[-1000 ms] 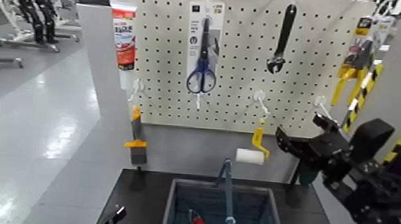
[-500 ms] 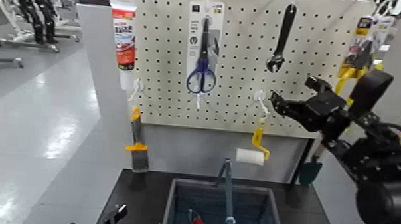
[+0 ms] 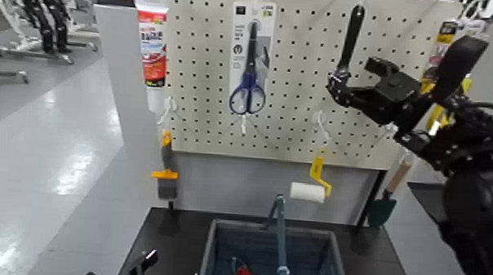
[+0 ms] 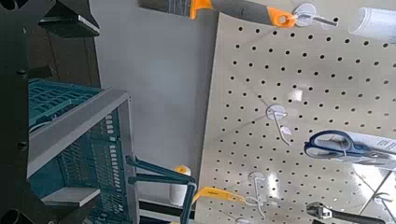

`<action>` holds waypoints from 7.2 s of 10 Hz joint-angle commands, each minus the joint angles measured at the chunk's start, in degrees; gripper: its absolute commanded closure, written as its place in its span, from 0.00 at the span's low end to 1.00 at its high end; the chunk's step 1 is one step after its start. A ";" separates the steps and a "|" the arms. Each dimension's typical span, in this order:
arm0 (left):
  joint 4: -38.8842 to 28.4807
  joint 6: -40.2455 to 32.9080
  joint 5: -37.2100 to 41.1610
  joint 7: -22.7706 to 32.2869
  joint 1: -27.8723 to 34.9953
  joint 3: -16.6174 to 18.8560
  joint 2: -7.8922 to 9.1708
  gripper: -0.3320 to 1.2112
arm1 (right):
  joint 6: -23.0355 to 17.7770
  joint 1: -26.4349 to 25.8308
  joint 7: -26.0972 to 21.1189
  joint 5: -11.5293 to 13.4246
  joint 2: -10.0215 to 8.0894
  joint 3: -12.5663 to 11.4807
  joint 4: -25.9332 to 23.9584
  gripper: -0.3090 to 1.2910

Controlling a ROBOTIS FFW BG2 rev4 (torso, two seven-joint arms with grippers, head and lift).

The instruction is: Put the black wrench into the crate.

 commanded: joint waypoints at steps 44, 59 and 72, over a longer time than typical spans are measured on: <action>-0.29 0.17 0.09 -0.09 -0.12 -1.03 0.53 0.28 | 20.97 30.21 -3.25 1.47 9.30 -6.85 -10.30 0.90; -0.29 0.09 0.09 -0.53 -0.20 -0.67 0.53 0.28 | 20.01 30.65 -0.70 2.79 10.62 -6.59 -6.09 0.24; -0.91 -0.18 -0.09 -0.53 1.20 0.73 -0.35 0.28 | -29.56 60.27 -29.79 13.69 11.67 -1.31 -9.34 0.24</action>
